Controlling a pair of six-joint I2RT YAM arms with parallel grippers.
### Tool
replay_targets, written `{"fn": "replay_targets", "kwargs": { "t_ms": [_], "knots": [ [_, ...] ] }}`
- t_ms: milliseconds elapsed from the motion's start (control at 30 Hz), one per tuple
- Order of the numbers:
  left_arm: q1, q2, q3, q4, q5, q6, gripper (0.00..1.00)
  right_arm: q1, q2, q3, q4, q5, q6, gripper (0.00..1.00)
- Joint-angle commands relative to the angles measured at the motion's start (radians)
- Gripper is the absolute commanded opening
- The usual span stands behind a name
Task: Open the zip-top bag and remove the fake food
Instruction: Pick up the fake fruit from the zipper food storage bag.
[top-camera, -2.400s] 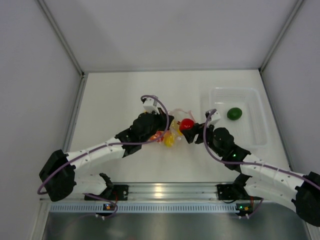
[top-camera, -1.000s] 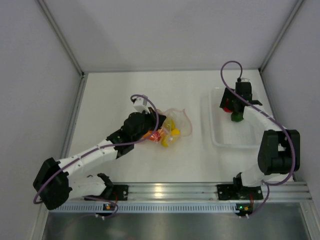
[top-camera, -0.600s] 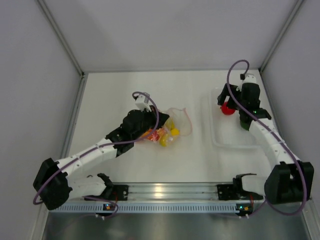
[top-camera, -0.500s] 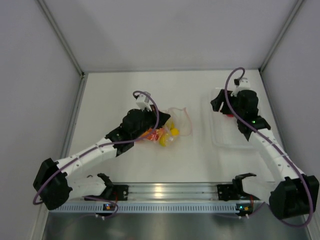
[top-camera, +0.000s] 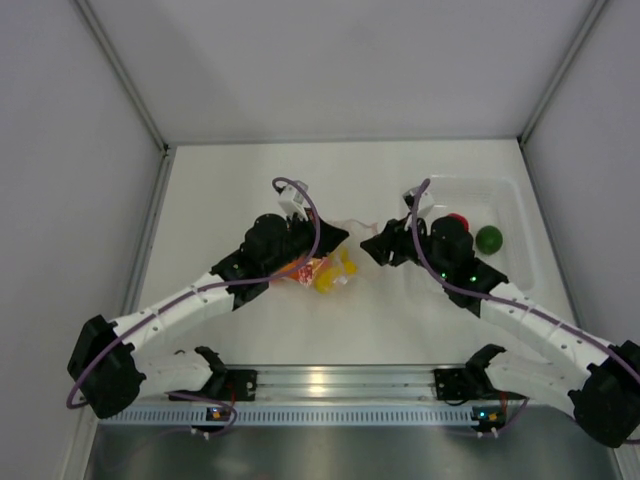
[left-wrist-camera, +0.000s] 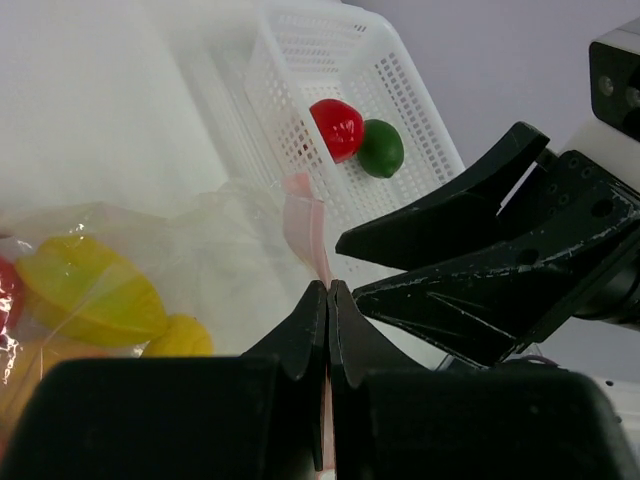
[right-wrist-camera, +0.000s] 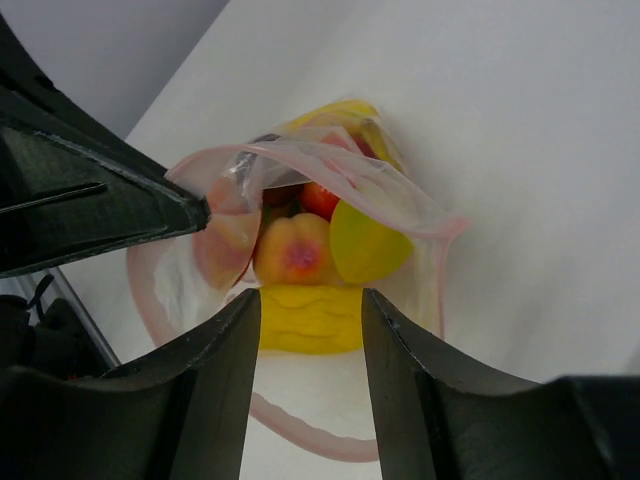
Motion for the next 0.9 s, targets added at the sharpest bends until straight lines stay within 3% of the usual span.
{"fn": "replay_targets", "kwargs": {
  "t_ms": [0,533,867],
  "knots": [
    [0.005,-0.022,0.041,0.037,0.009,-0.022,0.00,0.057,-0.002,-0.018,0.178,0.024,0.012,0.45],
    [0.005,-0.040,0.044,0.048,0.035,-0.054,0.00,0.139,0.186,0.005,0.221,0.210,0.015,0.41],
    [0.005,-0.043,0.032,0.074,0.038,-0.076,0.00,0.196,0.346,0.002,0.343,0.282,0.063,0.38]
  ]
}}
